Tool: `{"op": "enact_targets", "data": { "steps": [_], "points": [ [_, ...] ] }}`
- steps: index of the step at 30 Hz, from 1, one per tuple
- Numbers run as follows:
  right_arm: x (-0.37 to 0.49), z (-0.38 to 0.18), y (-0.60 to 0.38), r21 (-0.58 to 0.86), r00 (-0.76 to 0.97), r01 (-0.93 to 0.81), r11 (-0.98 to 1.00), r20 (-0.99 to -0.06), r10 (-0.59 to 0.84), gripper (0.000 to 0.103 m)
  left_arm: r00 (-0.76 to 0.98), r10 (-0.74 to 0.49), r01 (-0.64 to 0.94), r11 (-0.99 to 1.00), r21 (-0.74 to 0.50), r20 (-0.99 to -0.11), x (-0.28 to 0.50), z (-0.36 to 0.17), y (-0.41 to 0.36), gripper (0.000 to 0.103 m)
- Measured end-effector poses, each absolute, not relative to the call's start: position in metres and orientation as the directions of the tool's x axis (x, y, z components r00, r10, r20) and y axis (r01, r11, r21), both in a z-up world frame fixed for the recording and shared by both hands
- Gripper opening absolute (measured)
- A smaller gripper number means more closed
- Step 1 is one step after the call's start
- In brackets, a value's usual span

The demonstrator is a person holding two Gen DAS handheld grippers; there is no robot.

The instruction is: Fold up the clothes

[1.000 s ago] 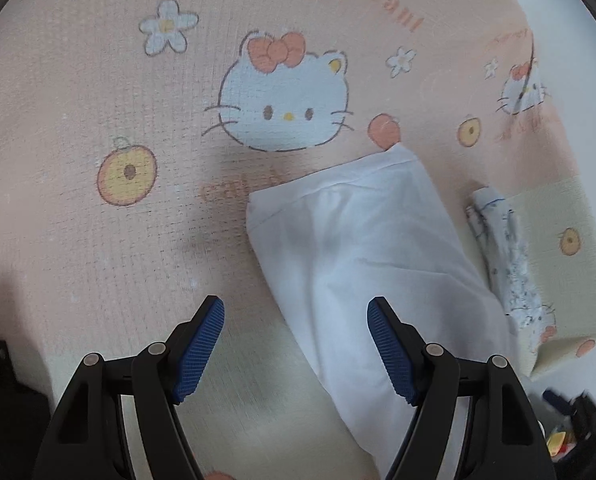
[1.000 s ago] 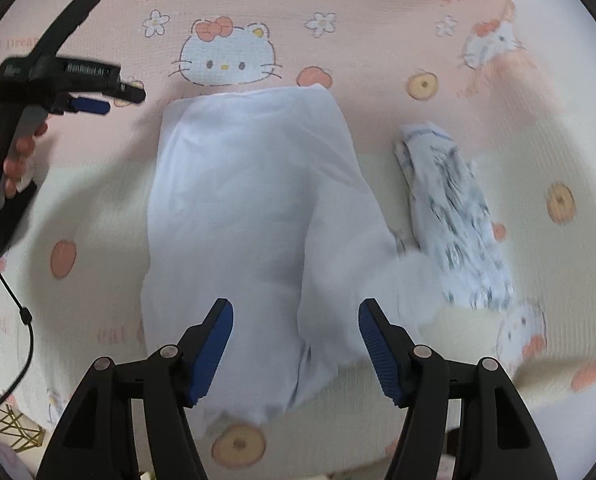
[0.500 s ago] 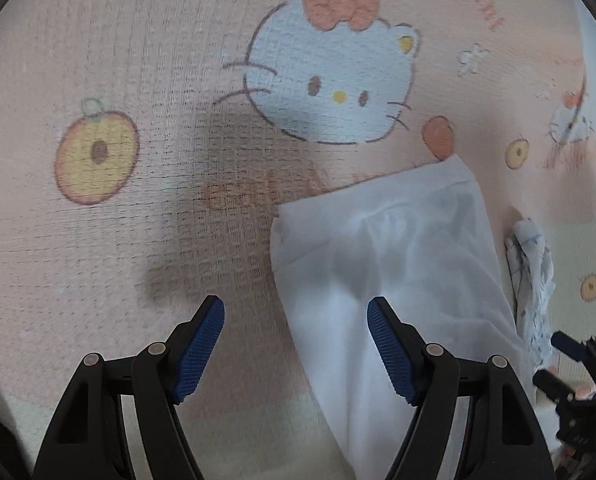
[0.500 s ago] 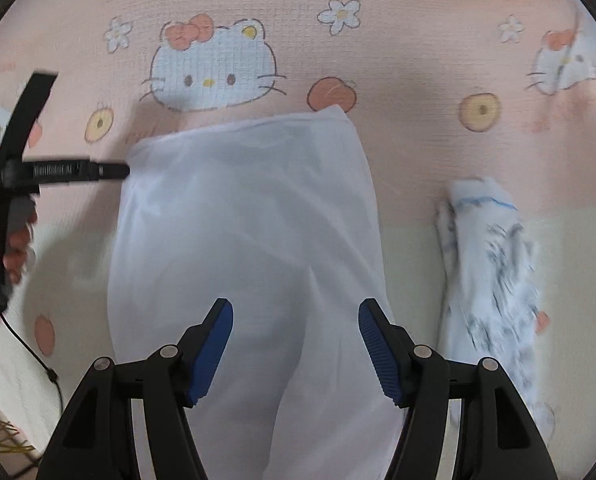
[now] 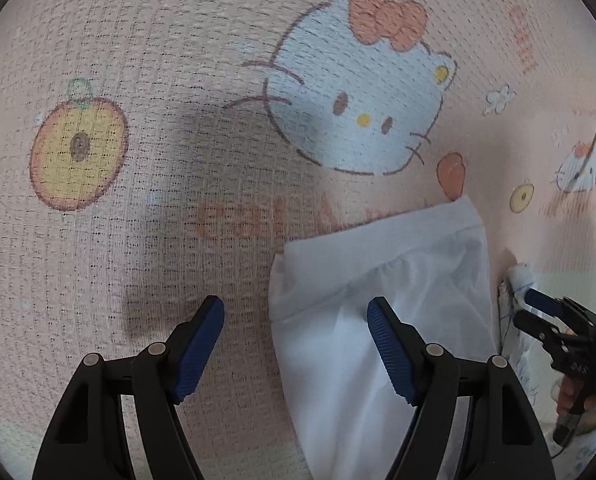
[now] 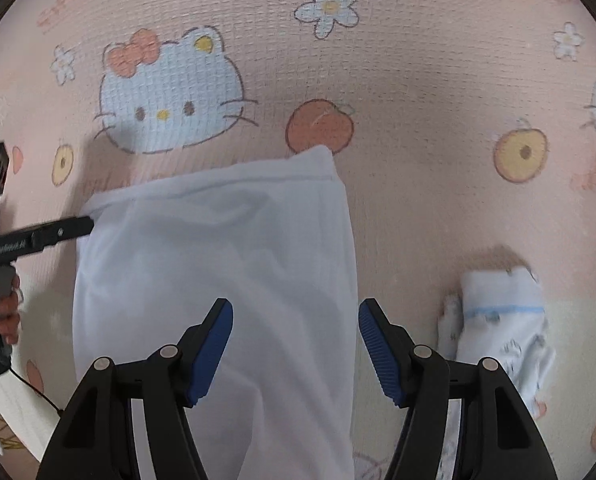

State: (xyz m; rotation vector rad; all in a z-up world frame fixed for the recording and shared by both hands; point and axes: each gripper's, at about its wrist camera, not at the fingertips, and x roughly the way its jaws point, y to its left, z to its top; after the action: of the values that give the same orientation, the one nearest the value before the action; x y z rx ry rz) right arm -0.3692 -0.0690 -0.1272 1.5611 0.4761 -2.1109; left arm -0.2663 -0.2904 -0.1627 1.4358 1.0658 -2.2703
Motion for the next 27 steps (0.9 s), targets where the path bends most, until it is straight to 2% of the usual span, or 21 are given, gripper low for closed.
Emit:
{"op": "enact_targets", "data": {
  "steps": [3, 9, 12, 19, 21, 23, 27],
  "points": [
    [-0.392, -0.134, -0.071, 0.018, -0.237, 0.544, -0.839, -0.956, -0.174, 0.065, -0.480, 0.177, 0.559, -0.693, -0.455, -0.859, -0.266, -0.162, -0.292, 0.073],
    [-0.428, -0.140, -0.066, 0.157, -0.185, 0.496, -0.854, -0.942, -0.281, 0.065, -0.506, 0.192, 0.586, -0.638, -0.499, -0.841, -0.254, -0.160, -0.298, 0.073],
    [-0.438, -0.138, -0.066, 0.164, -0.185, 0.485, -0.859, -0.941, -0.284, 0.065, -0.555, 0.198, 0.613, -0.560, -0.558, -0.808, -0.243, -0.162, -0.307, 0.073],
    [-0.459, -0.145, -0.077, 0.102, -0.210, 0.510, -0.854, -0.948, -0.239, 0.065, -0.573, 0.224, 0.624, -0.505, -0.596, -0.789, -0.254, -0.171, -0.304, 0.072],
    [-0.465, -0.151, -0.079, 0.107, -0.206, 0.513, -0.852, -0.948, -0.244, 0.065, -0.575, 0.236, 0.616, -0.505, -0.605, -0.783, -0.258, -0.172, -0.298, 0.068],
    [-0.471, -0.157, -0.081, 0.107, -0.204, 0.509, -0.854, -0.949, -0.241, 0.065, -0.567, 0.232, 0.611, -0.525, -0.593, -0.790, -0.260, -0.172, -0.292, 0.053],
    [-0.475, -0.171, -0.084, 0.130, -0.177, 0.499, -0.857, -0.953, -0.247, 0.065, -0.568, 0.223, 0.599, -0.548, -0.584, -0.792, -0.264, -0.173, -0.279, 0.046]
  ]
}}
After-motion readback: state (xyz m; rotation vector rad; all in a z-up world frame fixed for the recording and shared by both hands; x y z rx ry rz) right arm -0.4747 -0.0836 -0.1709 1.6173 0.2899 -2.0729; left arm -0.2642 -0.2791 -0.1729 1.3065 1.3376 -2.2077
